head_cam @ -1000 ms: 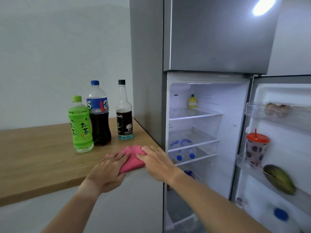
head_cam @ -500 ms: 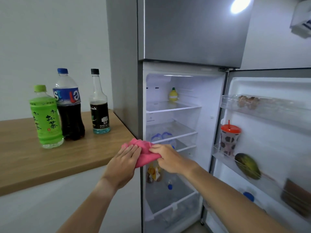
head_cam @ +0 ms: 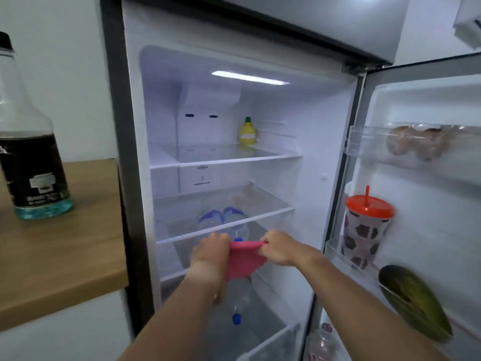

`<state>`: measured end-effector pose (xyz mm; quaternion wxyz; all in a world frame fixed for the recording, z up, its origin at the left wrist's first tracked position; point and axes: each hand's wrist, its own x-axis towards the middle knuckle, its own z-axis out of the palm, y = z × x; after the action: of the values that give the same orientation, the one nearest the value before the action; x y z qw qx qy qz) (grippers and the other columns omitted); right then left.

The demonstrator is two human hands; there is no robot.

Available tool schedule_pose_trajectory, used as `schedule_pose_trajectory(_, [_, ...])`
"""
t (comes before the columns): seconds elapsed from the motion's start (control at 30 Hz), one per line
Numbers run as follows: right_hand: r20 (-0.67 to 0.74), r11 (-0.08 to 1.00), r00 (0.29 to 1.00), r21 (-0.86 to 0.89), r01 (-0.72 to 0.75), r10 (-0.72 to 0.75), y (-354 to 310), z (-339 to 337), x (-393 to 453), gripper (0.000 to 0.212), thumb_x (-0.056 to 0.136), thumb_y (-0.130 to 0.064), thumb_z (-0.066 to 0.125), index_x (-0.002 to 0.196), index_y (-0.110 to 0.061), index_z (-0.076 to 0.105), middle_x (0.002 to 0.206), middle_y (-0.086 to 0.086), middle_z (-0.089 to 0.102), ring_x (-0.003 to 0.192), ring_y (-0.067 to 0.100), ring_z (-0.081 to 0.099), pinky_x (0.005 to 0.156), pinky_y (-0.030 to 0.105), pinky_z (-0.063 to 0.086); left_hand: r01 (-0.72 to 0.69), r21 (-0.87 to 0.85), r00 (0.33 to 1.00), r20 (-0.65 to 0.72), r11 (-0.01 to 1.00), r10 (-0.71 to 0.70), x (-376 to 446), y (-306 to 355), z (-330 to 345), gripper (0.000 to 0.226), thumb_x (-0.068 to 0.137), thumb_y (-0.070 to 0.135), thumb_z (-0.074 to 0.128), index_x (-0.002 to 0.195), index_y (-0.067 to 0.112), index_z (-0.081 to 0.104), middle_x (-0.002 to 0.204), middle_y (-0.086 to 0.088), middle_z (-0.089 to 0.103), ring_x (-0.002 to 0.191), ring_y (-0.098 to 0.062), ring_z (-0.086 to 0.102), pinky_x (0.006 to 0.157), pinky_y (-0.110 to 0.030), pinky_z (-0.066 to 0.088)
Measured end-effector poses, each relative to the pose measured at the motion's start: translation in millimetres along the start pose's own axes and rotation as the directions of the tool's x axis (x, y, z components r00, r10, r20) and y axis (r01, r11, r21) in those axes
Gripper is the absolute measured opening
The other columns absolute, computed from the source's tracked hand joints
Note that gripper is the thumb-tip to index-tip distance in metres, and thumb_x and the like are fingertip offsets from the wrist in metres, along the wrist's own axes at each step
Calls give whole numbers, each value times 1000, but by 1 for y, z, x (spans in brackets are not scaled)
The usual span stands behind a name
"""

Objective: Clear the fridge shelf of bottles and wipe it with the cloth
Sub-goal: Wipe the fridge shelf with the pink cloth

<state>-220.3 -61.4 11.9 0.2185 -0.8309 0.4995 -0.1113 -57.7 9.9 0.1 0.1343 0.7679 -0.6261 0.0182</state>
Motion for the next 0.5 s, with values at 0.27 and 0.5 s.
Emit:
schedule_pose_trajectory(0.27, [-352,967,906,11,256,-236,-19,-20,137,35,86,6,49,116,1,68,129,23,61,123,41,55,105,38,41,-28,-447,938,-320,894,-131,115,-16,3,40,81,-8,52,117,6,63,110,-20,65,102,-39,63,89,-46,51])
schedule_pose_trajectory(0.5, [-109,1000,994,0,10,-10,-11,-12,170,30,91,-26,45,99,-8,67,132,21,61,126,36,52,110,45,31,203,-283,978,106,937,-180,152,-43,20,66,60,33,41,123,29,59,130,-5,62,119,-31,56,103,-43,42])
